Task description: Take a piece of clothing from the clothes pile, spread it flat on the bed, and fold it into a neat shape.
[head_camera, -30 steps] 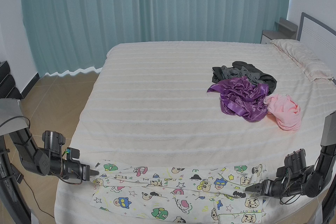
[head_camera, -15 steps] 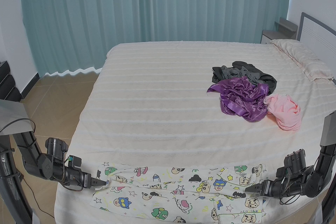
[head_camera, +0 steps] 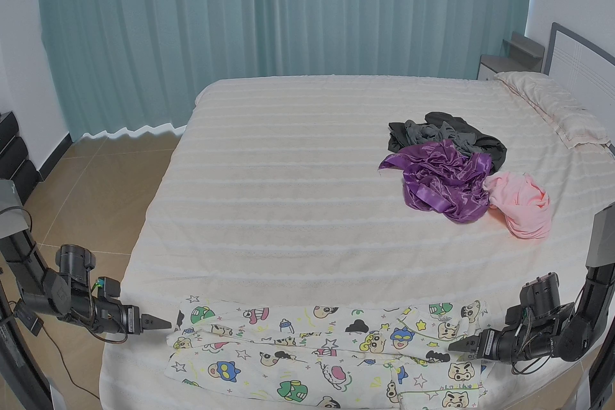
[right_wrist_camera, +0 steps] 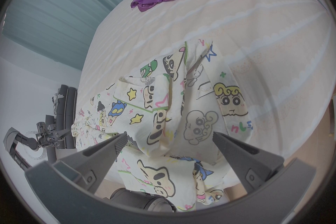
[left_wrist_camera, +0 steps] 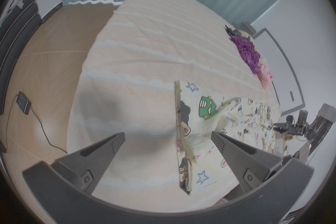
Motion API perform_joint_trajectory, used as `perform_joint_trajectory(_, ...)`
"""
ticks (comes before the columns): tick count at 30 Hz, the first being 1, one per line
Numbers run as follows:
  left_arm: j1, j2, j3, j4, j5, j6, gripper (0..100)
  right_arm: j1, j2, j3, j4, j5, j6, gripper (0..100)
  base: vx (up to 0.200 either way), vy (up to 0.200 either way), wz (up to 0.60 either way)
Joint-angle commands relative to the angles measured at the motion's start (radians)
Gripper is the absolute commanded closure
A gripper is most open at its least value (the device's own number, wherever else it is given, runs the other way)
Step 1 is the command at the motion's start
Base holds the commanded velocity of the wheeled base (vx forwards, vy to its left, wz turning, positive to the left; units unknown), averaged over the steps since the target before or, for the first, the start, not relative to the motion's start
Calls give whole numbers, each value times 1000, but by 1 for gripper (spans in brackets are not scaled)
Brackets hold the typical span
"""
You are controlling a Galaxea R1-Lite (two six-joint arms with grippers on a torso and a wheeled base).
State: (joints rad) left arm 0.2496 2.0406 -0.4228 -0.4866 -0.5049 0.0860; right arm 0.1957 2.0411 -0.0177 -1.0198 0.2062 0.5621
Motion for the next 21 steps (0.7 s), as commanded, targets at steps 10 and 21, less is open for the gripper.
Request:
perform_joint_trajectory(10, -217, -17, -57, -12, -37, -256, 0, -7, -32, 16, 9, -1, 2, 0, 0, 0, 0)
perform_joint_trajectory(21, -369, 150, -39, -127, 256, -256, 0, -4, -32, 16, 9, -1, 2, 0, 0, 0, 0)
